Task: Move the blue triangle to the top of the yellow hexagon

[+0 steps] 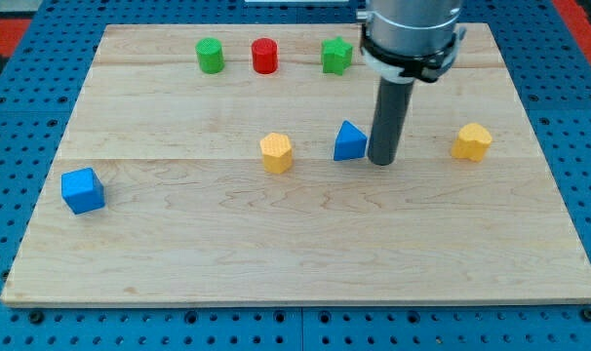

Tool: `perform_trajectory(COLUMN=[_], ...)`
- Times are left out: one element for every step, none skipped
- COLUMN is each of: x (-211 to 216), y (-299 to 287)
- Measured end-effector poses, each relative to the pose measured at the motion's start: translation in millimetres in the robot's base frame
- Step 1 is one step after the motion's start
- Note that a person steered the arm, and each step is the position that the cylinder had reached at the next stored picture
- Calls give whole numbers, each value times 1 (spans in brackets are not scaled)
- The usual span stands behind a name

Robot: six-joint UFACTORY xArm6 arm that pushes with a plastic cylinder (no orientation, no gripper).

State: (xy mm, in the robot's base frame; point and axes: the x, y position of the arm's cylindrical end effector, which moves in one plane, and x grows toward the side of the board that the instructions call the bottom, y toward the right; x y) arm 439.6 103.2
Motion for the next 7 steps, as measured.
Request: perform_trajectory(x=[-18,-37,-27,21,-31,-75,-84], y=[0,-24,3,3,-46,-49,-53])
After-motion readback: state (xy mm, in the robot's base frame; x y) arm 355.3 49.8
